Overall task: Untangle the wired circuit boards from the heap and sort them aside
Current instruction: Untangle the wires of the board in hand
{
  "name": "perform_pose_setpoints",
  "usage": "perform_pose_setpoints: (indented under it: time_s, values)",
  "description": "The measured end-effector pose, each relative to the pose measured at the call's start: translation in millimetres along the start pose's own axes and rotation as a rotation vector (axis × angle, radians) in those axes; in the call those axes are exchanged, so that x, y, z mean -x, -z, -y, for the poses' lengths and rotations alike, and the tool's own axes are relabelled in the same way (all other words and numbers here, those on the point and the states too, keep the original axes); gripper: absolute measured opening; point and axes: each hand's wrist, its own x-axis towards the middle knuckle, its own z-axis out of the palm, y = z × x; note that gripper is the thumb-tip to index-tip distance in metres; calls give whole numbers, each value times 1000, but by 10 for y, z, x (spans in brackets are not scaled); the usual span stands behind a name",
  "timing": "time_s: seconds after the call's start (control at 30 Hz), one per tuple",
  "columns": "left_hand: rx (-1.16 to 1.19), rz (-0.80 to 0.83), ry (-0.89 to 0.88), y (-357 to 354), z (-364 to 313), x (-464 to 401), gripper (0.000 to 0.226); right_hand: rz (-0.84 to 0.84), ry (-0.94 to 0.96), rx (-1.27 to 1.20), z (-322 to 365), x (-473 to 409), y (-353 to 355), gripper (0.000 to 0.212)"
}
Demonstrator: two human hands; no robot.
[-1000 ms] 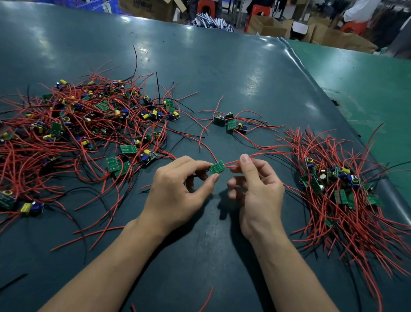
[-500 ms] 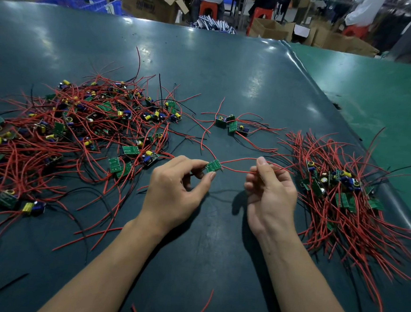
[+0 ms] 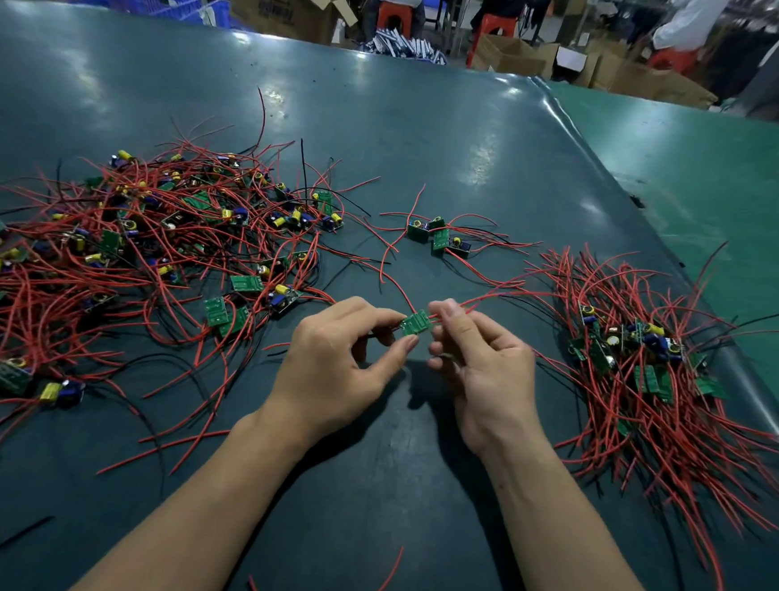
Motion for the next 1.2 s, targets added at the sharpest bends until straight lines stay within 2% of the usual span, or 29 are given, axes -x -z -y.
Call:
perform_pose_setpoints:
  time_s: [0.13,0.27,0.37,0.47,0.53,0.6,0.63,0.73,0.8,0.87,0.93,1.07,1.2]
  values:
    - [5,-10,-20,-27,-15,-7,12,-157,110,9,45,-63,50,18]
    - [4,-29,-36,-6,-5,-14,14,-318,178,-95,139,-149,167,20]
    - [4,-23,-54,9,1,-18,15,-379,213,-81,160,-171,209,22]
    - [-3,-21,-71,-4,0,-31,17,-454,206,-77,159,-193,205,33]
    - [5,0,-89,-21,-27,-16,17,-459,146,-171,185,-225,246,41]
    - [19,-18,-85,-18,-31,-3,17,-350,30,-241,207,-235,276,48]
    - [15,-42,-75,1,-12,-5,18,-254,-29,-199,207,-225,265,50]
    - [-81,-13,-117,91,61,-32,22,133,-125,184,112,-121,167,60]
    - [-135,85,-176,120,65,-25,25,317,-69,391,37,-31,105,47]
    - [-124,147,-195,129,66,-22,27,355,17,442,12,9,94,37]
    - [-114,117,-193,150,87,-36,23,318,83,421,21,9,110,36]
    - [-204,-53,-202,242,180,-99,13,175,200,364,55,-19,108,36]
    - [-303,-217,-123,325,286,-124,11,-117,339,219,135,-55,160,34]
